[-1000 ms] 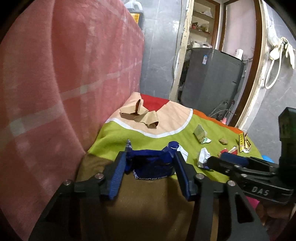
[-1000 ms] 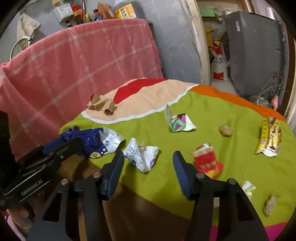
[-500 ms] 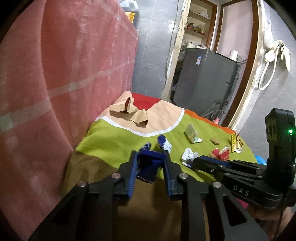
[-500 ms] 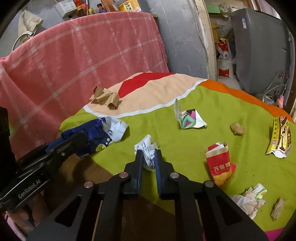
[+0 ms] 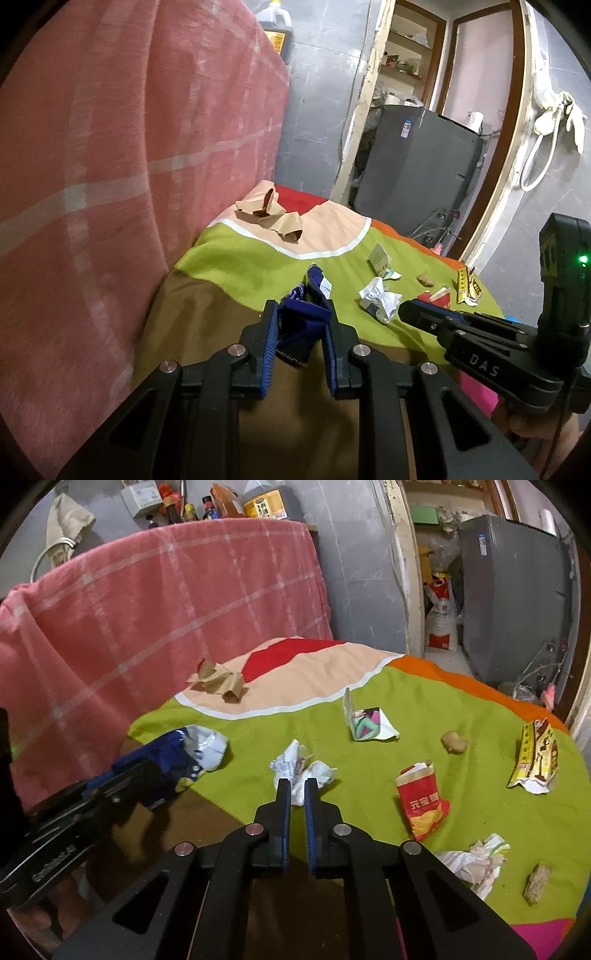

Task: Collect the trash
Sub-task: 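Grasp the crumpled white foil with the right gripper, then carry the blue wrapper and foil to the basin and release both, then move both open grippers back over the blanket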

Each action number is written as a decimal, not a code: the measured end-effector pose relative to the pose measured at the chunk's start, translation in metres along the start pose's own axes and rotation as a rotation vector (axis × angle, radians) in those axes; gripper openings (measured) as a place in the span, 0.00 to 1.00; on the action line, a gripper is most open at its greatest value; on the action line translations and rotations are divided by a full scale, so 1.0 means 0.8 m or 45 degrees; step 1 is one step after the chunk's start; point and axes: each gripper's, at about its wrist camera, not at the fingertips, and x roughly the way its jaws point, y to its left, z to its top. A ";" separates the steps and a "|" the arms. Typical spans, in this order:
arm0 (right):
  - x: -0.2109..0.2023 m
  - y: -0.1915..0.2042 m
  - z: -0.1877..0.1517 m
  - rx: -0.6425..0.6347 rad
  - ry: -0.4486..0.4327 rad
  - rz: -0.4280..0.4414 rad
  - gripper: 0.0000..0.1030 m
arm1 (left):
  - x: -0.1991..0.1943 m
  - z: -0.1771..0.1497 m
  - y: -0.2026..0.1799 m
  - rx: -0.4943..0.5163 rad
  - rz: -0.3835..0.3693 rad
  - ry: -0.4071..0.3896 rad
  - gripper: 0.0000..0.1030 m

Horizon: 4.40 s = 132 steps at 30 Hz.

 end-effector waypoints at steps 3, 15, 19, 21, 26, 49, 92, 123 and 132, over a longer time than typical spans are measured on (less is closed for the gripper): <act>0.007 0.000 0.001 -0.005 0.027 -0.002 0.34 | 0.000 0.000 0.002 -0.008 0.007 -0.007 0.18; 0.043 -0.012 0.011 0.054 0.112 0.016 0.26 | 0.003 0.000 0.017 -0.061 -0.022 -0.004 0.18; 0.037 -0.011 0.010 0.050 0.089 0.029 0.15 | 0.000 -0.001 0.015 -0.050 -0.016 -0.010 0.18; 0.026 -0.009 0.007 0.049 0.063 0.032 0.13 | -0.002 -0.001 0.014 -0.050 -0.018 -0.014 0.17; -0.024 -0.008 -0.007 0.066 -0.065 0.038 0.12 | -0.014 -0.004 0.001 -0.046 -0.058 -0.042 0.17; -0.339 -0.144 -0.111 0.138 -0.697 -0.599 0.12 | -0.066 -0.001 -0.296 0.184 -0.581 -0.230 0.17; -0.331 -0.320 -0.186 0.538 -0.518 -0.728 0.45 | 0.060 -0.039 -0.396 0.223 -0.616 0.165 0.59; -0.267 -0.090 -0.073 0.221 -0.789 -0.453 1.00 | -0.064 0.020 -0.113 0.085 -0.050 -0.289 0.95; -0.186 -0.060 -0.043 0.177 -0.626 -0.326 1.00 | -0.036 0.023 -0.042 0.049 0.132 -0.250 0.95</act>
